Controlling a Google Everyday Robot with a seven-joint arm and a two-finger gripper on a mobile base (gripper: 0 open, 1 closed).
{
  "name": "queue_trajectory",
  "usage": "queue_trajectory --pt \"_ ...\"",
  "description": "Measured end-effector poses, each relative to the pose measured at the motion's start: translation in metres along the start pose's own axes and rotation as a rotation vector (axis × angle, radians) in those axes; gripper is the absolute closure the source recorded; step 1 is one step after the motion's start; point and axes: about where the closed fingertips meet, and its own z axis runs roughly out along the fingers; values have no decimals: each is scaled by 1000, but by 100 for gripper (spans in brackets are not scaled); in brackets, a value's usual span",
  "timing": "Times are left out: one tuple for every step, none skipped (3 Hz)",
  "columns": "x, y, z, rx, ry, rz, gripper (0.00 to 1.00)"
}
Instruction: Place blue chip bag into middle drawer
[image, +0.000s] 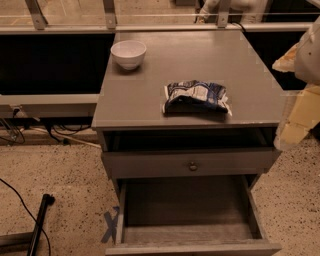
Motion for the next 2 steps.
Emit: queue_trajectory --pt "0 0 0 0 0 0 0" --pt "-22 -12 13 27 -69 -33 0"
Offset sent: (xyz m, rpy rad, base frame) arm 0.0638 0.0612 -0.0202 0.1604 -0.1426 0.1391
